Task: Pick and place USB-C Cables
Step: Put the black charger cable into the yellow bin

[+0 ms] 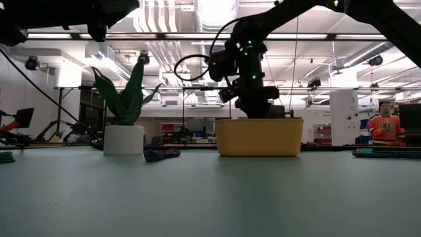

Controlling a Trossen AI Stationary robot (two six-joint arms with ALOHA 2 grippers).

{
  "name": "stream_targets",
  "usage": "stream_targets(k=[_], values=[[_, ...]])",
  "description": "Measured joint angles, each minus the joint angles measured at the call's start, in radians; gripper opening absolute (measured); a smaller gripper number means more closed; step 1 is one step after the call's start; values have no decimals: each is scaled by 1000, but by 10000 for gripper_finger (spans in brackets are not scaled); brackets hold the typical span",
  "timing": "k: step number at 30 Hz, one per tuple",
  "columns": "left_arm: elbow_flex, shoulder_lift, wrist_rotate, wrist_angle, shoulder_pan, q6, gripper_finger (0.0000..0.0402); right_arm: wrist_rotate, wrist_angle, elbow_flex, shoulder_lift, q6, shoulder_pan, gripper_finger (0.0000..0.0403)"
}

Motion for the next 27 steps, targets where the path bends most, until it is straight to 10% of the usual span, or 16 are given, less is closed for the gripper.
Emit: stream_targets(k=[27], values=[[0, 2, 0, 0, 0, 3, 2, -45, 131, -31, 0, 6, -1, 91]])
